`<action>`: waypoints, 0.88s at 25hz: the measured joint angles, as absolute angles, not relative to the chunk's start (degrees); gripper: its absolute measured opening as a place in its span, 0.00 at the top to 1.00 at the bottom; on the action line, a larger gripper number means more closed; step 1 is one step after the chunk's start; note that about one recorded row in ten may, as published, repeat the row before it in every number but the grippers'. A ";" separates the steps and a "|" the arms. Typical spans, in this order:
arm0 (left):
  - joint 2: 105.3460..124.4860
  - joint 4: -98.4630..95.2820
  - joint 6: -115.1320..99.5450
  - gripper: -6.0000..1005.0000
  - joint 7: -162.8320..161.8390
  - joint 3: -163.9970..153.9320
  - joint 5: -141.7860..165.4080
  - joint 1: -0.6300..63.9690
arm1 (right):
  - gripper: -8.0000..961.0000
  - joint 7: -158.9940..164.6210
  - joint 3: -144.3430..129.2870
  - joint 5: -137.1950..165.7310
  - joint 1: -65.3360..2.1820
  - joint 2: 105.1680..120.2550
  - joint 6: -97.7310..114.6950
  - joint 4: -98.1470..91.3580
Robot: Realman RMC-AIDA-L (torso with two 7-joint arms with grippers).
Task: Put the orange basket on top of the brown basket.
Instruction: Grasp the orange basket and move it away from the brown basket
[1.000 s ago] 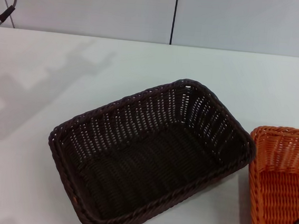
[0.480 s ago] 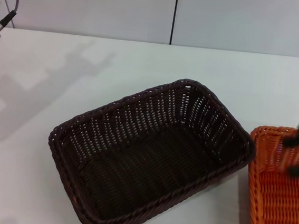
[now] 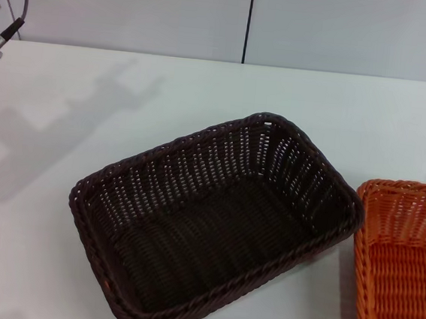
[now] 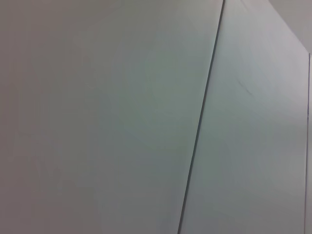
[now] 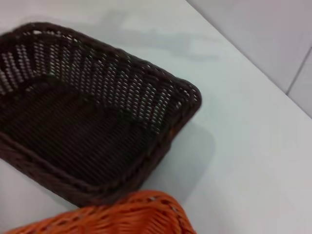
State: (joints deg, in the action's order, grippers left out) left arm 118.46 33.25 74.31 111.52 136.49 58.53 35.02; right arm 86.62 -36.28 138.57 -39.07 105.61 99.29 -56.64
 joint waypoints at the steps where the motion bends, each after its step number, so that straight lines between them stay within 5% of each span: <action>1: 118.46 33.25 74.31 0.18 111.52 136.49 58.53 35.02 | 0.35 86.62 -36.28 138.57 -39.07 105.61 99.29 -56.64; 22: 118.29 32.44 74.00 0.18 111.53 136.50 58.53 35.38 | 0.43 83.59 -43.81 142.16 -39.12 108.94 87.24 -47.39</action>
State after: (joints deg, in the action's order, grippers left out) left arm 118.29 32.44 74.00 111.53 136.50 58.53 35.38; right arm 83.59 -43.81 142.16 -39.12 108.94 87.24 -47.39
